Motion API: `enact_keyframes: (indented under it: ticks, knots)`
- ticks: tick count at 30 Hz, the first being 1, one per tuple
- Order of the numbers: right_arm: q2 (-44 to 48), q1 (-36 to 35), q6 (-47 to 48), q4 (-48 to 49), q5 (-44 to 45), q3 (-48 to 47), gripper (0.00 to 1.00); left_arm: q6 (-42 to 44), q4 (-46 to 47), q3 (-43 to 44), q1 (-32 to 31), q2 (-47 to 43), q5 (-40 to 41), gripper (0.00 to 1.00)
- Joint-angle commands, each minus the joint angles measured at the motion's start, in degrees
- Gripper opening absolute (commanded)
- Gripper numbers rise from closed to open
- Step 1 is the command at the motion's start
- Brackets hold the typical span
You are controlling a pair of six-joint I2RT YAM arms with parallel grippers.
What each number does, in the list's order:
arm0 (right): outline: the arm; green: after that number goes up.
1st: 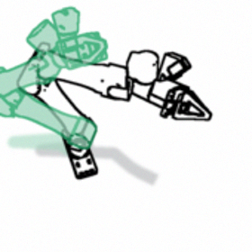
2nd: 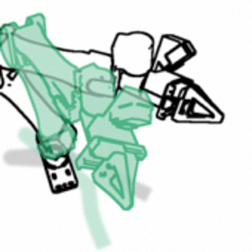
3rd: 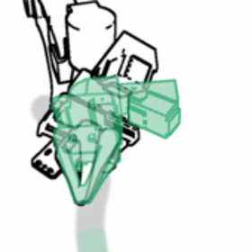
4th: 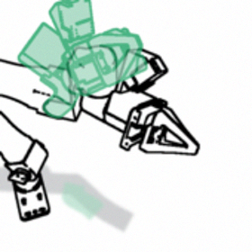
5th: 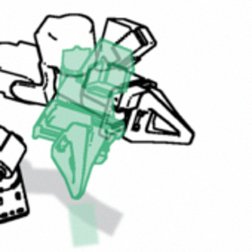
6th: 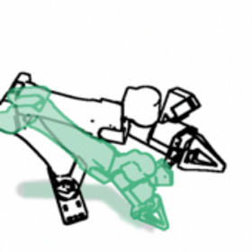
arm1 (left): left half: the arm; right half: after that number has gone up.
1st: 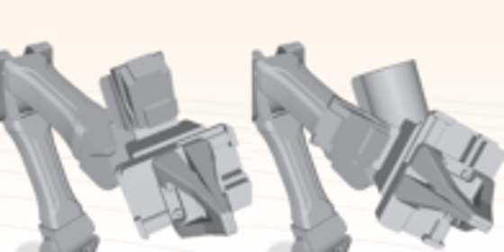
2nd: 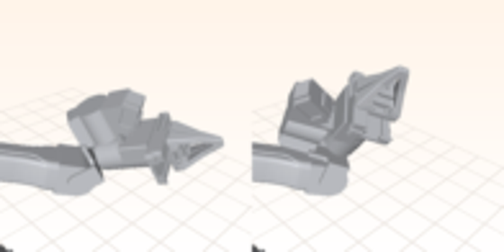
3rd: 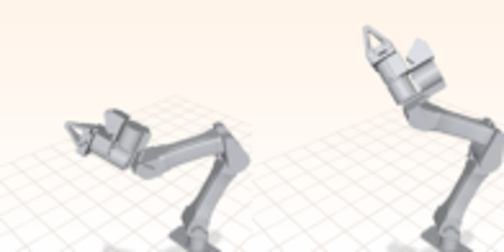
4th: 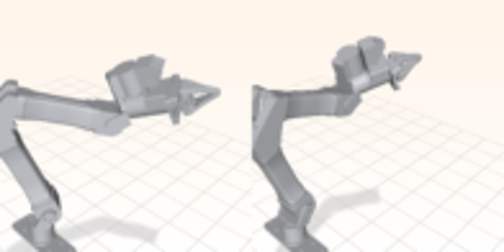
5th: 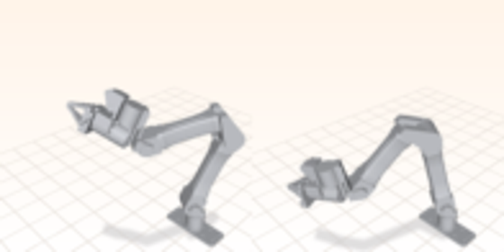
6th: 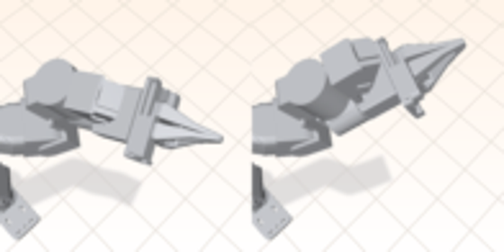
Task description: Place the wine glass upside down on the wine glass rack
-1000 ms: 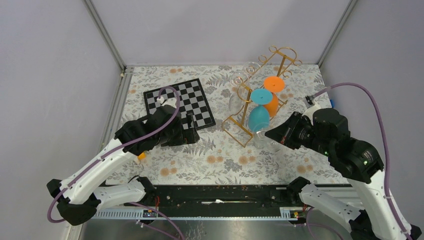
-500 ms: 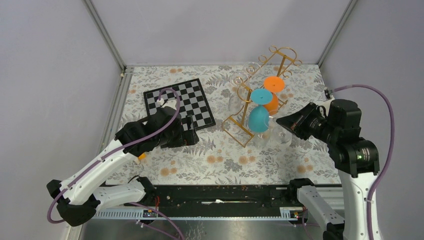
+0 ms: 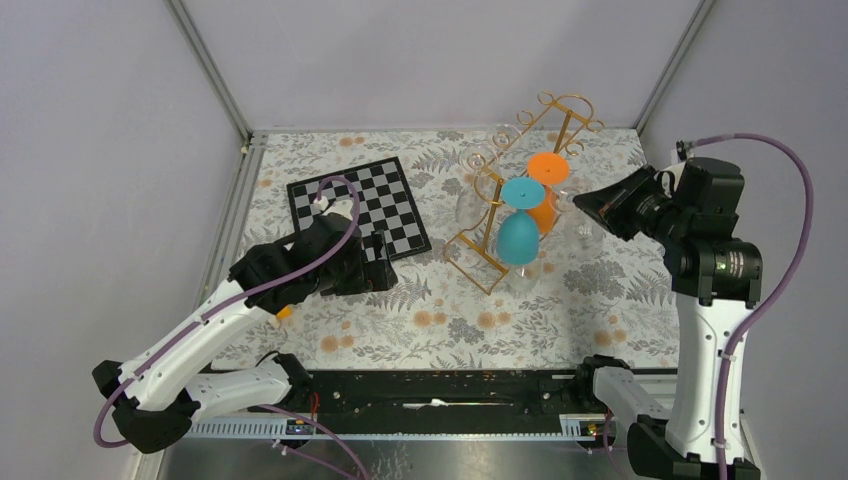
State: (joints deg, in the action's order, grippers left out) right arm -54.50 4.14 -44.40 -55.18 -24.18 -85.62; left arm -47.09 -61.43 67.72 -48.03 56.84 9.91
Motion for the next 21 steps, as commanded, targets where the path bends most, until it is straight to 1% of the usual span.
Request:
enact_keyframes:
  ticks: [1,5,9,19,21]
  knots:
    - [-2.0,2.8,2.1,6.2,-2.3,-4.2,0.0,1.0,1.8,0.2,0.2,-0.3,0.8,0.99]
    - [-4.3,5.4,0.7,9.2,-4.9,-4.6,0.0,1.1,1.8,0.1,0.2,-0.4,0.6,0.99]
    - [-6.6,6.9,0.5,12.3,-4.5,-5.0,0.0,1.1,1.7,-0.2,0.3,-0.9,0.5,0.99]
    - [-12.1,7.2,-6.5,23.5,-6.4,-4.7,0.0,0.3,0.8,-0.4,0.3,-1.9,1.8,0.99]
    - [-13.0,7.2,-7.1,24.4,-6.3,-4.9,0.0,-0.2,0.8,-0.4,0.2,-2.2,2.1,0.99]
